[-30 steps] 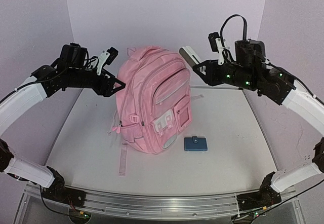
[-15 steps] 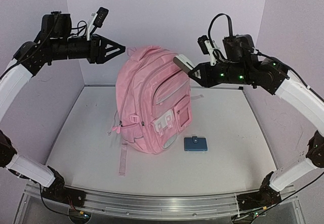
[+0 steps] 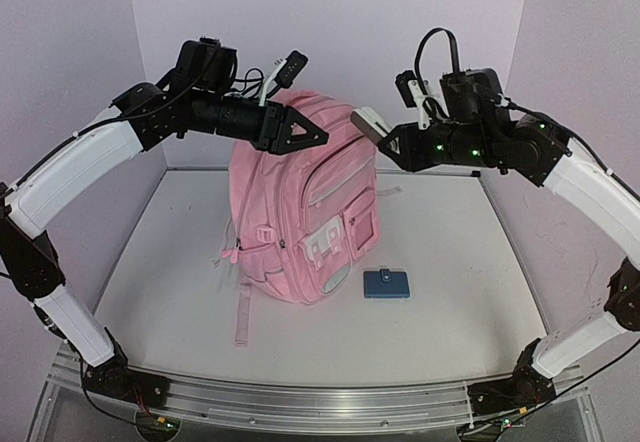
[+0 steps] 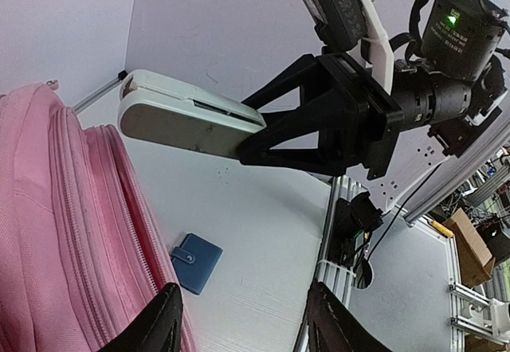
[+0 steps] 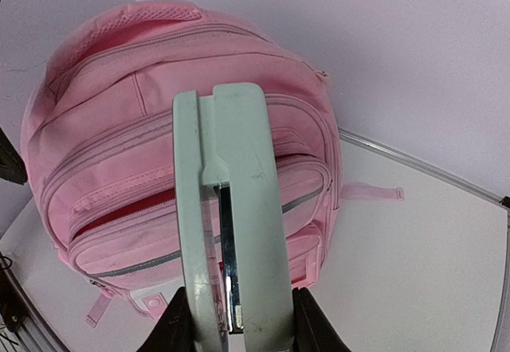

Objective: Pack the student bag
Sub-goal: Place the stationery in the student bag.

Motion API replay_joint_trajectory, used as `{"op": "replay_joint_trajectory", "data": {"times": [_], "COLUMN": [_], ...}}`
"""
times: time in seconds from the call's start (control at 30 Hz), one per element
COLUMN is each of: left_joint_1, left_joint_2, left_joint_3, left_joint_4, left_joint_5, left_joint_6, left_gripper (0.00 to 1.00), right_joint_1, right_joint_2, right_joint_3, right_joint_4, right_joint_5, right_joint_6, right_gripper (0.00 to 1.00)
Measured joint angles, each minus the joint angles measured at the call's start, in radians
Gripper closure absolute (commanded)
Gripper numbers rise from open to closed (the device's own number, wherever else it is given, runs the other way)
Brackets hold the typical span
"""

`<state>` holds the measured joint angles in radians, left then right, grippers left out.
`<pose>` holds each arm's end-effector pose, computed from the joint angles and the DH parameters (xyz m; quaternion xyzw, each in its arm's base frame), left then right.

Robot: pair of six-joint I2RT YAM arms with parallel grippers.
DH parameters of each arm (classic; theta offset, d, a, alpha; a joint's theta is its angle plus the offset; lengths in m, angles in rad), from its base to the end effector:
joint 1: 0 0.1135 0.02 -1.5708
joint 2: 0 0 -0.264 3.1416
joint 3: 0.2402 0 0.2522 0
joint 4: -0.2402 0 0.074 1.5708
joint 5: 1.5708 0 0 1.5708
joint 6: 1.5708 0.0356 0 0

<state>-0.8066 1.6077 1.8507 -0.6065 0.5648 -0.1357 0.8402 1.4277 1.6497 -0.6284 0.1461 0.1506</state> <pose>0.2287 -0.2661 0.4575 0.4097 0.6945 -0.4519 0.3816 0.2097 0.2262 0.4441 -0.2438 0.7976 0.2071 0.5114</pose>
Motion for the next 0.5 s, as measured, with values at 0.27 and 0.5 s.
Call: {"op": "replay_joint_trajectory", "data": {"times": [0.27, 0.5], "left_joint_1": [-0.001, -0.019], "left_joint_2": [0.017, 0.060], "left_joint_3": [-0.001, -0.008], "left_joint_4": [-0.013, -0.061], "left_joint_5": [-0.071, -0.129], "left_joint_6": [-0.022, 0.000], "left_gripper": [0.47, 0.47], "right_joint_1": [0.000, 0.000], "right_joint_2": [0.000, 0.031], "right_joint_3": [0.000, 0.034], "right_joint_4": [-0.048, -0.124], "right_joint_5": [-0.038, -0.025], "right_joint_6": [-0.077, -0.141], "right_gripper": [1.00, 1.00]}}
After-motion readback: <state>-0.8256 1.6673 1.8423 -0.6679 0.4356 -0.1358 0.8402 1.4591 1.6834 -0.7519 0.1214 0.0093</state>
